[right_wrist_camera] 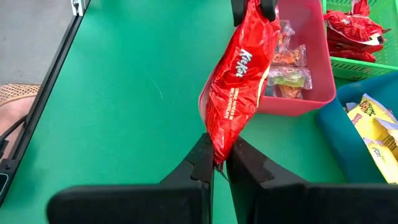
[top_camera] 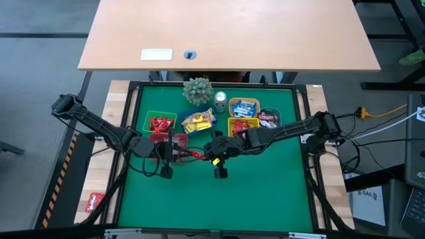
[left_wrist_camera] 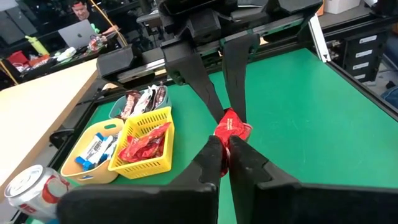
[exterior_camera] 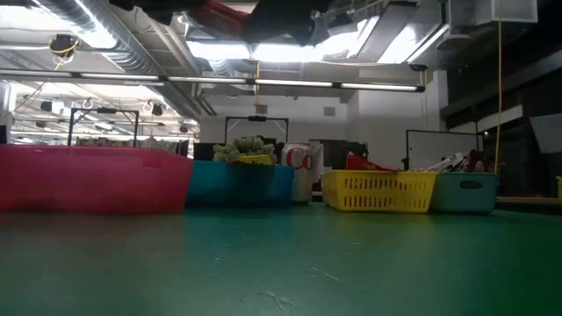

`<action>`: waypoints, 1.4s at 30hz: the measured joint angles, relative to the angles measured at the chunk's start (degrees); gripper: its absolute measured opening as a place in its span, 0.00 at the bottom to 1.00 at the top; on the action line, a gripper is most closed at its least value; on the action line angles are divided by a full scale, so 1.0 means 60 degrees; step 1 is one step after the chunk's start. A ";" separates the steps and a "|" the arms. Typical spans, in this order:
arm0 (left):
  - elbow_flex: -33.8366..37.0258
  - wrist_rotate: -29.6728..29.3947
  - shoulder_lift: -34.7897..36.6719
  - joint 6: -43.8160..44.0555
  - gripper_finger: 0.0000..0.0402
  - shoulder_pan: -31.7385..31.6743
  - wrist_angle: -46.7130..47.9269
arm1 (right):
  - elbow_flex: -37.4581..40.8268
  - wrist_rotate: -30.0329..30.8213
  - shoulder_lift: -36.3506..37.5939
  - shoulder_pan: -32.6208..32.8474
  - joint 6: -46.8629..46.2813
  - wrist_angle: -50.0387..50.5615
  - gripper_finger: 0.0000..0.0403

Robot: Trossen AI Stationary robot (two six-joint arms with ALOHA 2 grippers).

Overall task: Sort candy
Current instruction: Put the red chocolate bar into the green bin

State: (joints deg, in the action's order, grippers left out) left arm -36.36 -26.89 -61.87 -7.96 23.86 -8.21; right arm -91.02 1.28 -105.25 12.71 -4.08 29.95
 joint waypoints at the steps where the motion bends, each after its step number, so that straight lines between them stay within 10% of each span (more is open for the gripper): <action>1: 0.0000 0.0000 0.0000 0.0002 0.01 0.0000 0.0000 | 0.0000 0.0002 0.0000 0.0000 0.0000 0.0000 0.07; 17: 0.0000 -0.0025 0.0000 0.0014 0.00 0.0000 0.0001 | -0.0034 -0.0006 0.0010 0.0004 -0.0015 0.0070 0.28; 32: 0.0000 -0.0692 0.1080 0.0472 0.00 -0.0142 0.0115 | -0.3735 0.0201 0.0123 0.0004 0.1013 0.5138 0.34; 42: 0.0000 -0.2398 0.4072 0.3320 0.00 -0.0762 0.5132 | -0.4244 0.1206 0.0929 0.0000 0.1260 0.7289 0.34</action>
State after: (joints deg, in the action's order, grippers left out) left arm -36.36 -41.28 -37.43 11.96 19.29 22.58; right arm -116.49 8.51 -99.68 12.71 3.48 73.69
